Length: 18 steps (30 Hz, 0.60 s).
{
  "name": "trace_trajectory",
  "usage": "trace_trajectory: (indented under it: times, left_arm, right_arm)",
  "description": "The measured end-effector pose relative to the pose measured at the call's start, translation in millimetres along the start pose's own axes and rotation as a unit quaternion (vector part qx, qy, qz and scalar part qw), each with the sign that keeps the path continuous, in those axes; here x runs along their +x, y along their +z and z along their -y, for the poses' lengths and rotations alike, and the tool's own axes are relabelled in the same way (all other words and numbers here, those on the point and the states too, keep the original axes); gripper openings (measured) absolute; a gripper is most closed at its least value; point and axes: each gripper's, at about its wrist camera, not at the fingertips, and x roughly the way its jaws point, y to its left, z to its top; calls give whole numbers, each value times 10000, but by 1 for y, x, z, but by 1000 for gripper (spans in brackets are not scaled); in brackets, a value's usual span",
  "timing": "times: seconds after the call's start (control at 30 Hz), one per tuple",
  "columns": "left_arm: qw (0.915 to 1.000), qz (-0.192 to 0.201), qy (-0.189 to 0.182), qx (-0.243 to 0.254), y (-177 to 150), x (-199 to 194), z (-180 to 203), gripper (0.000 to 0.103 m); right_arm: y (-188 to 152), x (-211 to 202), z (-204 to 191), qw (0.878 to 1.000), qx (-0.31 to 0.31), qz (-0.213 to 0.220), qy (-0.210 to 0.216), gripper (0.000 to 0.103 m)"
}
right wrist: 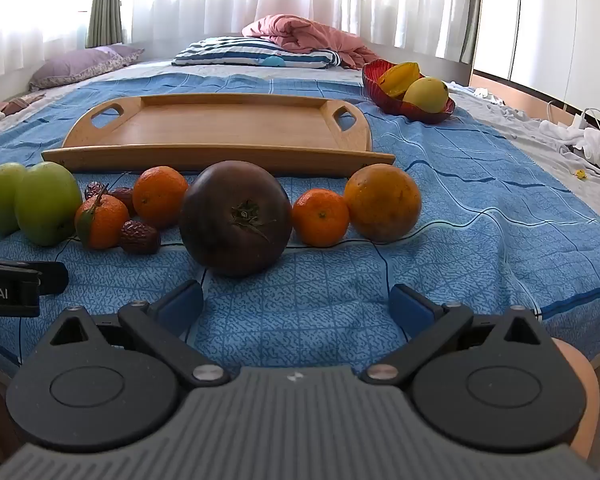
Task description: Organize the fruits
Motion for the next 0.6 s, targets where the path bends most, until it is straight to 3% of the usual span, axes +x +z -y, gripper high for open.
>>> trace_trajectory:
  times: [0.6]
  left_arm:
    - [10000, -7, -16, -18, 0, 0, 0, 103]
  right_arm:
    - [0, 0, -1, 10000, -11, -5, -7, 103]
